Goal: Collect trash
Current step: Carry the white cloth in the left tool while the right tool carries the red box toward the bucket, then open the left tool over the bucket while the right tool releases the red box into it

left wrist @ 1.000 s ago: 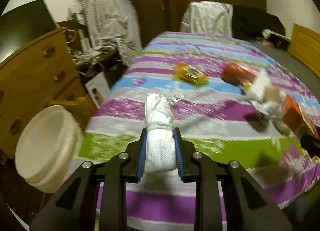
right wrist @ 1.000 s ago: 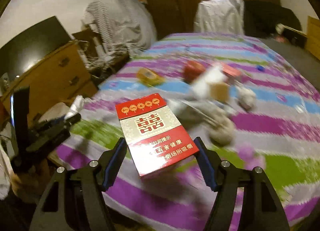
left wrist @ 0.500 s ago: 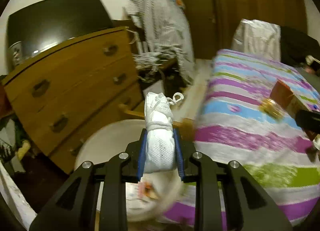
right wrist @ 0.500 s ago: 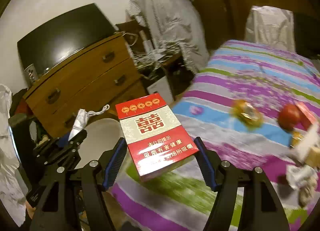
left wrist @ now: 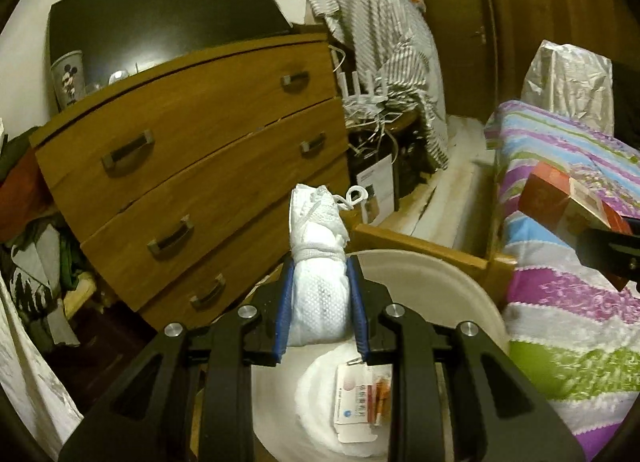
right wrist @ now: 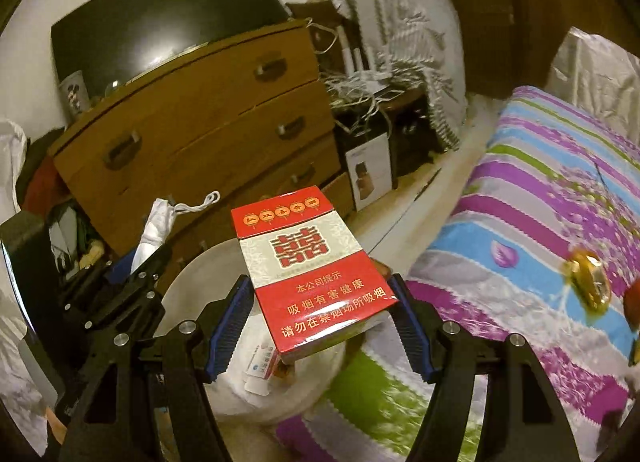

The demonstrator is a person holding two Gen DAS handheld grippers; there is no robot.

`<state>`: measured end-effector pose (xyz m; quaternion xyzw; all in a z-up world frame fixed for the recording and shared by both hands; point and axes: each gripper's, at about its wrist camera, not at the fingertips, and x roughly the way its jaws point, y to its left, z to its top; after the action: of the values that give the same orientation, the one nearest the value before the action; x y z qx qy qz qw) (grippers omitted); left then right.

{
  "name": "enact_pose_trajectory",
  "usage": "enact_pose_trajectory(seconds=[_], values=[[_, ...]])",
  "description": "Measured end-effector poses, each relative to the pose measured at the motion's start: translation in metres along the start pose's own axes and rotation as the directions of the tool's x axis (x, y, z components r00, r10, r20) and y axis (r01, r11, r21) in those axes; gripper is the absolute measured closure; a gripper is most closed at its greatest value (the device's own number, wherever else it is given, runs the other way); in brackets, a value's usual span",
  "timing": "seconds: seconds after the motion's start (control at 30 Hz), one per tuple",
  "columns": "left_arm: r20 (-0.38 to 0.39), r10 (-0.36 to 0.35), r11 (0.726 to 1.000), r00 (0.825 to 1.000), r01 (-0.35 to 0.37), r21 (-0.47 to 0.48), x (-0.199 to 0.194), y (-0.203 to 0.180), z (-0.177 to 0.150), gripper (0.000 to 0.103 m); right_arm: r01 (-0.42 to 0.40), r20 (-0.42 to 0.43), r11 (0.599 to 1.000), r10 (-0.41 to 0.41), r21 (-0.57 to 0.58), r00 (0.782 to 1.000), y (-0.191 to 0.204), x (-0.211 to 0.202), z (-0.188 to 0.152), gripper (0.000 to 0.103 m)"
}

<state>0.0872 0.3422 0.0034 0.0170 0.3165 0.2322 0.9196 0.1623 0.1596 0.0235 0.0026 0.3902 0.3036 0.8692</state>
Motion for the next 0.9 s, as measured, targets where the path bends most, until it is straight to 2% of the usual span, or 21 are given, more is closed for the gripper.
enact_pose_trajectory(seconds=[0.33, 0.9], values=[[-0.045, 0.011, 1.000, 0.999, -0.011, -0.003, 0.020, 0.008, -0.013, 0.078, -0.005, -0.051, 0.999, 0.002, -0.049, 0.999, 0.018, 0.039, -0.002, 0.033], [-0.069, 0.020, 1.000, 0.997, -0.019, 0.010, 0.032, 0.016, -0.018, 0.078, -0.011, -0.072, 0.997, 0.005, -0.079, 0.997, 0.026, 0.048, -0.005, 0.033]])
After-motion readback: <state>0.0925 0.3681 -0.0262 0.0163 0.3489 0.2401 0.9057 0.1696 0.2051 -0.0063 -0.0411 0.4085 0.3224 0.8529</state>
